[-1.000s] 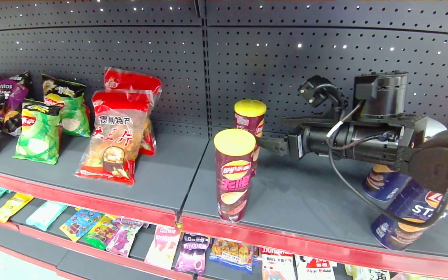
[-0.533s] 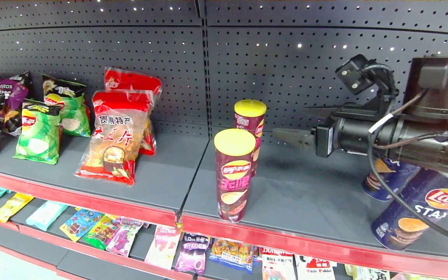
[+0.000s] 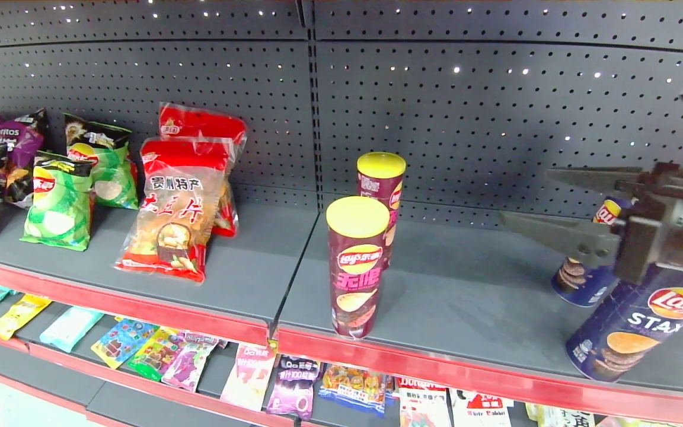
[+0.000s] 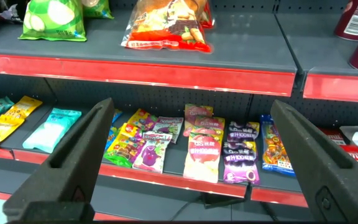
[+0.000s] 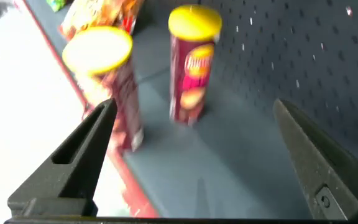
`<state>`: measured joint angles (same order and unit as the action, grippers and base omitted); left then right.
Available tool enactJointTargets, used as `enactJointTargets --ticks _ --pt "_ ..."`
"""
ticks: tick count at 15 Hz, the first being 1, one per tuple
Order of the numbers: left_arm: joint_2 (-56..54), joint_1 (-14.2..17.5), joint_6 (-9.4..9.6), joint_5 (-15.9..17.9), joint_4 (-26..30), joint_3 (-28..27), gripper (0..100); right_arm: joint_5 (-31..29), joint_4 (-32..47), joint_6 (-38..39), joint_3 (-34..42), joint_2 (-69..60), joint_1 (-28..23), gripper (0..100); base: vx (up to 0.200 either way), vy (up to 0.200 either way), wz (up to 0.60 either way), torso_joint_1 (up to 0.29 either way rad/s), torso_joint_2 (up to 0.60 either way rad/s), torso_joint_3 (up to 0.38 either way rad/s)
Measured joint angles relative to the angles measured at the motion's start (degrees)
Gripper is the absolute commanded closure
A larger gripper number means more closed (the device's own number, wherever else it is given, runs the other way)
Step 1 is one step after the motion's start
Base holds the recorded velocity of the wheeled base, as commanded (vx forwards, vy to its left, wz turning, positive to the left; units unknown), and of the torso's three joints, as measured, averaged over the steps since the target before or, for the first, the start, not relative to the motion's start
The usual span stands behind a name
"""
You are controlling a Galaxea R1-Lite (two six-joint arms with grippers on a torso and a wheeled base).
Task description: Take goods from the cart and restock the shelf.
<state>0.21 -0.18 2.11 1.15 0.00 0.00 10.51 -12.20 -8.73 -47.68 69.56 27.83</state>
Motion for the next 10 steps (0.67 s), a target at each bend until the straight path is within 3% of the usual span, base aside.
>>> enactJointTargets --ticks 2,10 --pt "0.0 0.0 0.0 0.0 0.0 0.0 0 0.09 5.61 0.02 0.74 -5.78 -1.46 0 0.0 0.0 0.0 0.0 0.0 0.0" --pt "0.0 0.0 0.0 0.0 0.0 0.0 0 3.83 25.44 0.66 6.94 -34.72 -20.92 0 0.0 0.0 0.0 0.0 0.0 0.0"
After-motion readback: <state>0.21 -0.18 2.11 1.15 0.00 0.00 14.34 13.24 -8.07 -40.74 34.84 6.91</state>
